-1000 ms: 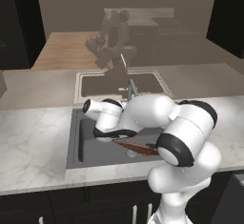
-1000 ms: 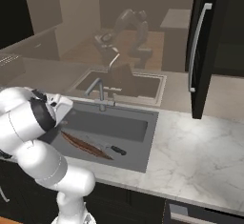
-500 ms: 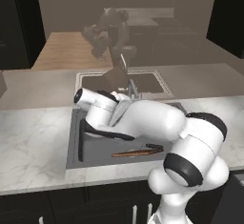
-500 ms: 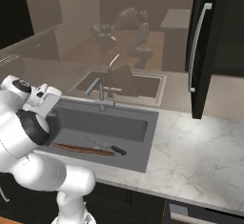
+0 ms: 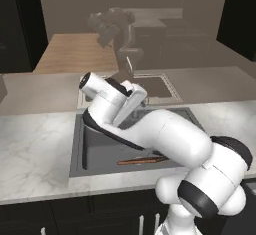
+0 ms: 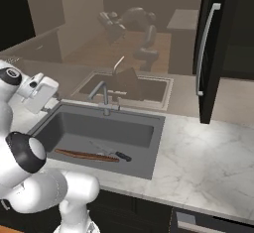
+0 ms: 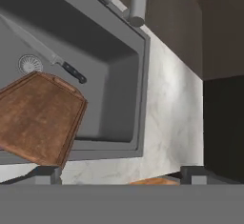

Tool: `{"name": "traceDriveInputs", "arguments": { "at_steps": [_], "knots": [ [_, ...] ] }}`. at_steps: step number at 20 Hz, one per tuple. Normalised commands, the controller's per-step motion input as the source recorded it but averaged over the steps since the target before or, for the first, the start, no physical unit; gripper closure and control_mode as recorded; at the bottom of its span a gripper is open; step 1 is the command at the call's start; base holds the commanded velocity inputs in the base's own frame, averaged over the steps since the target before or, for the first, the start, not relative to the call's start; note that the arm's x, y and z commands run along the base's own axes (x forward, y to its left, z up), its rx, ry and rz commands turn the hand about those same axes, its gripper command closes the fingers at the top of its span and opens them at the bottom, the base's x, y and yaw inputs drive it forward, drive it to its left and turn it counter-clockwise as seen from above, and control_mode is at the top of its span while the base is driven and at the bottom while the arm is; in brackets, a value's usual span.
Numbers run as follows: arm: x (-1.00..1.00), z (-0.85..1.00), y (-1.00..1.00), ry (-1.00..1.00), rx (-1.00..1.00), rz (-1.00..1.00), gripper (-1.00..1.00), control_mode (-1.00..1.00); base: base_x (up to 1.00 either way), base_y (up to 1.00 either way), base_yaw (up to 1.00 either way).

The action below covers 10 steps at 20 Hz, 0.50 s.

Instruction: Move the cutting board and knife to the sink. Then move spray from the cabinet to the counter.

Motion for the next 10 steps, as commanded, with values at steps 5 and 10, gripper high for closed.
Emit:
{"name": "traceDriveInputs", "arguments": {
  "at_steps": [5,10],
  "knots": [
    [-0.35,0.32,-0.2,-0.01,0.01,0.0,-1.0,-1.0,0.0,0.0,0.0],
    [-0.38,0.09,-0.01,-0.06,0.16,0.0,-1.0,-1.0,0.0,0.0,0.0]
  ]
}}
